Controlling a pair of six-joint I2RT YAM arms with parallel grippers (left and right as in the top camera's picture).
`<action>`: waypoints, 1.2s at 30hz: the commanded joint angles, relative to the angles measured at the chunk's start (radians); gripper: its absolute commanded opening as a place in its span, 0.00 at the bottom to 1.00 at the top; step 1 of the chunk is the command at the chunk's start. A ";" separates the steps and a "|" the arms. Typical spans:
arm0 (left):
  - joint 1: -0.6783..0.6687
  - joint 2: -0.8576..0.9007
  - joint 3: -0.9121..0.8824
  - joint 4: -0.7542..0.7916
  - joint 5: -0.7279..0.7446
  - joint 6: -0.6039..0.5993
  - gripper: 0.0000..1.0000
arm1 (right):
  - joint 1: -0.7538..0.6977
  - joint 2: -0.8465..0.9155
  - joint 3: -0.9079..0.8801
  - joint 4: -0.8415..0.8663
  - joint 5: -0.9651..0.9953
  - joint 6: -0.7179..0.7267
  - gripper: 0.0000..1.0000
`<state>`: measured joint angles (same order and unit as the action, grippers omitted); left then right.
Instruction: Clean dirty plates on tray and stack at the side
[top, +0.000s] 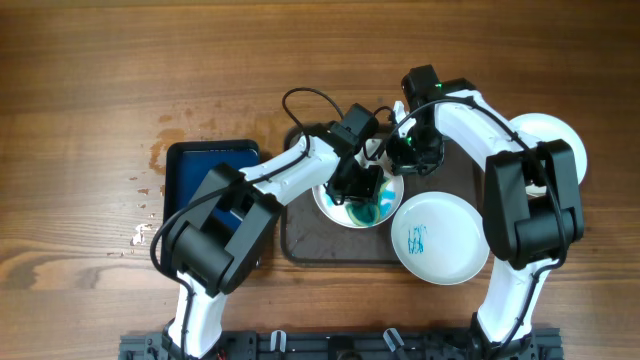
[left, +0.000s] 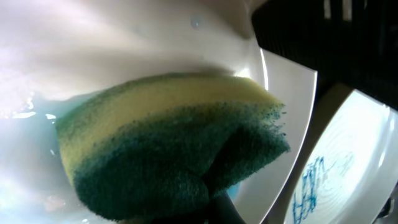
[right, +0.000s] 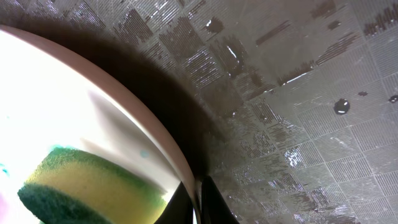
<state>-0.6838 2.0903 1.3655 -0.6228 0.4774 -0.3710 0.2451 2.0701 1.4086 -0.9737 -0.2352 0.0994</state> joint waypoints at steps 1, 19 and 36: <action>0.048 0.053 -0.019 0.040 -0.166 -0.057 0.04 | 0.014 0.021 -0.010 0.000 0.002 0.008 0.04; 0.136 0.053 -0.019 -0.368 -0.649 -0.003 0.04 | 0.014 0.021 -0.010 0.000 0.002 0.005 0.04; -0.034 0.053 -0.019 -0.047 0.114 0.184 0.04 | 0.014 0.021 -0.010 0.005 0.003 0.006 0.05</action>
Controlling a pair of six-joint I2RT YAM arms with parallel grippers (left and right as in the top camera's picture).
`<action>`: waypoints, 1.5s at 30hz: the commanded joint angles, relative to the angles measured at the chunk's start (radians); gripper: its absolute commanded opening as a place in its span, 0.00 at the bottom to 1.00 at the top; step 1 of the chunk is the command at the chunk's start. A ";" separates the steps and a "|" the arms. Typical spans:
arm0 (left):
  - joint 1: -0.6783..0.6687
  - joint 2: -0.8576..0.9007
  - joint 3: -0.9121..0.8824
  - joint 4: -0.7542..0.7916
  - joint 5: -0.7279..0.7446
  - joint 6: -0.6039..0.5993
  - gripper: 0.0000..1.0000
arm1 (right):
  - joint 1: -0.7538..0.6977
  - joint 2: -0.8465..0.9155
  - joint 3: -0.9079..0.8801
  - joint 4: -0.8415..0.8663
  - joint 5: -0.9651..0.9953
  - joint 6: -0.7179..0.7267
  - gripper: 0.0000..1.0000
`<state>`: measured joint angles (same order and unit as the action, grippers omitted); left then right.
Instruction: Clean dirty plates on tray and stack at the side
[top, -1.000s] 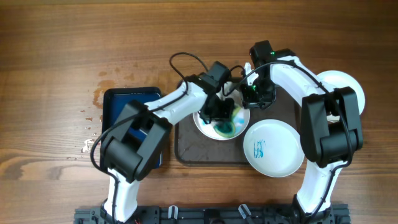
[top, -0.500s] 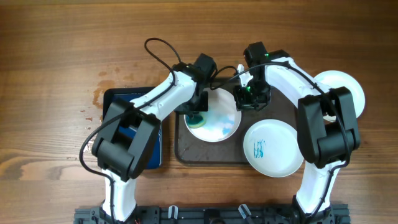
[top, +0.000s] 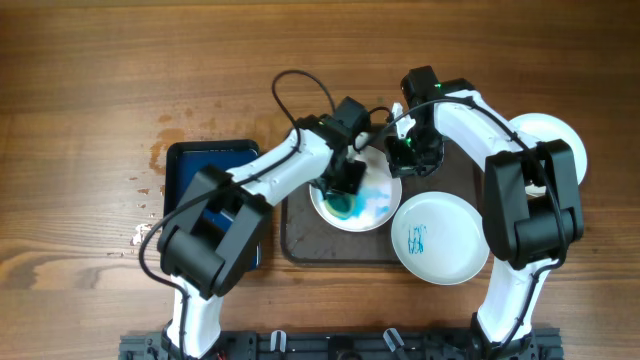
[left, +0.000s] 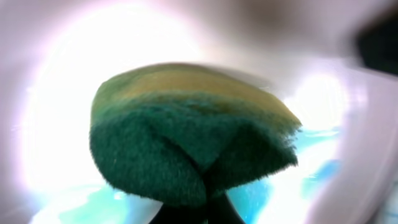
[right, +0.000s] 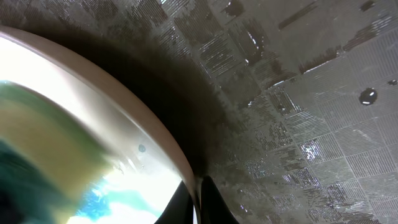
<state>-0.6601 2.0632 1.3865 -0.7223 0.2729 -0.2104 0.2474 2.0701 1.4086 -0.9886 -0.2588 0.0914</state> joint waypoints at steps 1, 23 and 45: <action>-0.057 0.080 -0.040 0.068 0.333 0.023 0.04 | 0.011 0.021 -0.010 0.020 0.026 0.013 0.04; 0.064 0.078 -0.039 -0.086 -0.565 -0.538 0.04 | 0.011 0.021 -0.010 0.024 0.026 0.013 0.04; 0.011 -0.063 0.235 -0.369 -0.666 -0.422 0.04 | 0.011 0.021 -0.010 0.039 0.026 0.012 0.05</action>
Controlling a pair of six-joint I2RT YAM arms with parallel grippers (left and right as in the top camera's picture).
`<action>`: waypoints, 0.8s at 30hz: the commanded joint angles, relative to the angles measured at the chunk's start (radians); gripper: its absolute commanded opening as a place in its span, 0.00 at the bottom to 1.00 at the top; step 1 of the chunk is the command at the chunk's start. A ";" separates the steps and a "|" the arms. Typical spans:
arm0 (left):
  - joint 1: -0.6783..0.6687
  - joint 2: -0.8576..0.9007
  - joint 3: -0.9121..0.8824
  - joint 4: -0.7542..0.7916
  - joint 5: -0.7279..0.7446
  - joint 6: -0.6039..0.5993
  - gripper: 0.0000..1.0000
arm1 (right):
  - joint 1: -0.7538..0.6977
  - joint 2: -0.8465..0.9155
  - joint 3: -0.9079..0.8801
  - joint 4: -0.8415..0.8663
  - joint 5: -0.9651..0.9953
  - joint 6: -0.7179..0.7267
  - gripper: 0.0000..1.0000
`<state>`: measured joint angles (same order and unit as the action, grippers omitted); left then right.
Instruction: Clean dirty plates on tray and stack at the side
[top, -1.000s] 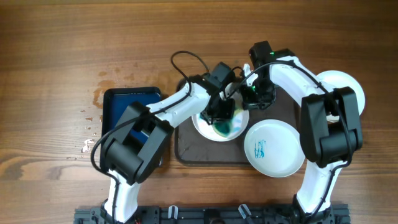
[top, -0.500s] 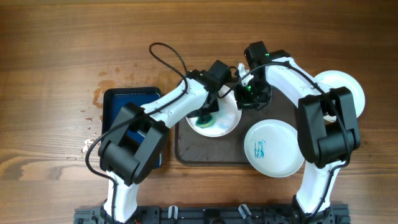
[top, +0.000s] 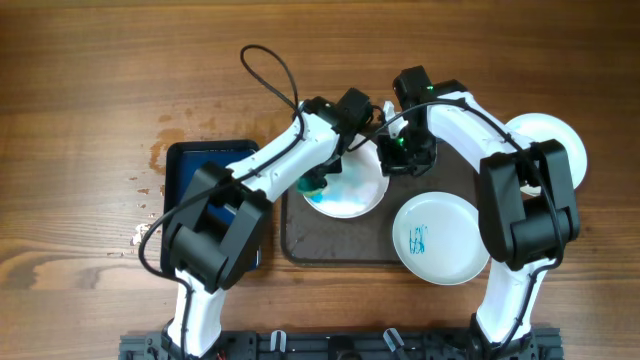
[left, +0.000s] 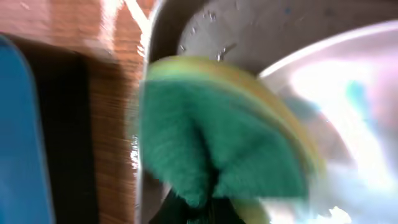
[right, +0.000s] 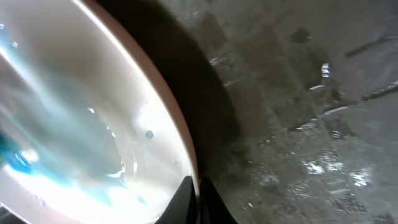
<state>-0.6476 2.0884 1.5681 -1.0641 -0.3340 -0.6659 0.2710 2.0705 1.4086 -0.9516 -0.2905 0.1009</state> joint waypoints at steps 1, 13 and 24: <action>-0.001 -0.101 0.059 -0.034 -0.051 0.034 0.04 | -0.012 0.020 -0.010 0.002 0.058 0.003 0.04; 0.137 -0.323 0.063 -0.217 -0.020 0.030 0.04 | -0.012 -0.034 0.051 -0.034 0.111 0.003 0.05; 0.447 -0.385 0.063 -0.283 0.129 0.091 0.04 | -0.012 -0.295 0.076 -0.085 0.218 -0.005 0.05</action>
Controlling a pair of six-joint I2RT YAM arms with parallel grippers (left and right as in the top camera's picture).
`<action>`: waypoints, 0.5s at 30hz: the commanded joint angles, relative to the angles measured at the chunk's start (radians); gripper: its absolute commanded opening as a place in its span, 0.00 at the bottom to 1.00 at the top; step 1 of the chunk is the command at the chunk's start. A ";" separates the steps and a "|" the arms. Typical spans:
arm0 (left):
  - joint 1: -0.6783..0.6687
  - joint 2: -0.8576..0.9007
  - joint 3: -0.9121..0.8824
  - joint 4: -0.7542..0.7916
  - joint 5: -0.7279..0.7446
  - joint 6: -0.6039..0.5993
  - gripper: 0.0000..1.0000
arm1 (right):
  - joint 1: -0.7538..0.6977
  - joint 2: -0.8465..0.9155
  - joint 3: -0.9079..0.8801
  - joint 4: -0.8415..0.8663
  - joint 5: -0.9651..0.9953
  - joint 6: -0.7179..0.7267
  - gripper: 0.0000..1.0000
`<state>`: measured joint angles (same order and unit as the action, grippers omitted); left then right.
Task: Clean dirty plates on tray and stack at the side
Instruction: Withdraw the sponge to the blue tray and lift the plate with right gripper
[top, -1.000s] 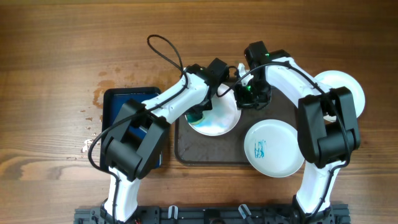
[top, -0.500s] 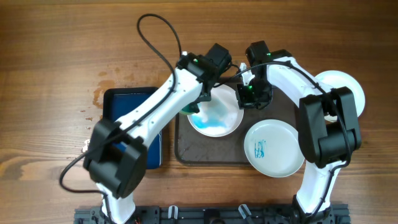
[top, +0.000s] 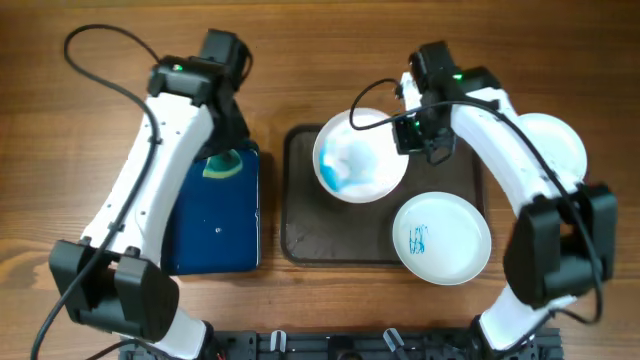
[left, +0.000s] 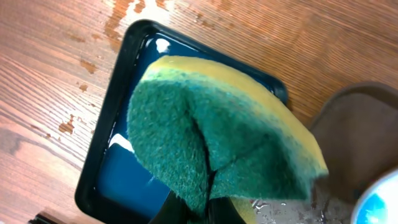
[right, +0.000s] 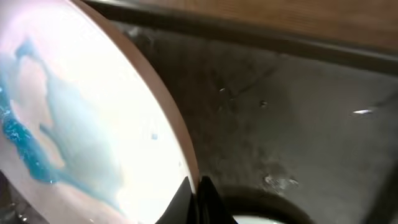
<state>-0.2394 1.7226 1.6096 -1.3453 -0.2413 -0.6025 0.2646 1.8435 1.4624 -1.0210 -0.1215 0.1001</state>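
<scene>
My right gripper (top: 405, 131) (right: 196, 194) is shut on the right rim of a white plate (top: 358, 157) (right: 93, 124) smeared with blue liquid, over the far part of the dark tray mat (top: 300, 238). A second white plate (top: 441, 238) with a blue scribble lies at the mat's near right corner. My left gripper (top: 224, 160) (left: 198, 208) is shut on a folded yellow-and-green sponge (left: 211, 130) above the far end of a blue water basin (top: 212, 225) (left: 118, 177).
A white plate (top: 558, 140) sits on the wood at the far right, partly behind my right arm. Water spots (left: 118, 22) mark the table beside the basin. A black cable (top: 100, 40) loops over the far left of the table.
My left gripper has gone with the sponge from the smeared plate's left edge to above the blue basin. The right gripper still grips the plate, which now sits slightly farther right.
The sponge was pressed into the plate's right part while the right gripper held the rim. It then stood nearer the middle, then at the plate's left edge with blue smeared thin. Now the sponge is over the basin and the plate stays held.
</scene>
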 joint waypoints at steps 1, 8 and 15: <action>0.046 -0.019 0.021 -0.002 0.036 0.027 0.04 | -0.006 -0.084 0.023 -0.023 0.055 -0.003 0.04; 0.070 -0.018 0.021 0.004 0.035 0.050 0.04 | -0.006 -0.165 0.023 -0.059 0.066 -0.003 0.05; 0.071 -0.018 0.021 0.041 0.035 0.075 0.04 | -0.006 -0.220 0.023 -0.084 0.081 -0.004 0.05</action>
<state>-0.1764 1.7226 1.6096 -1.3190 -0.2108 -0.5610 0.2646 1.6634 1.4631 -1.1004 -0.0582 0.1001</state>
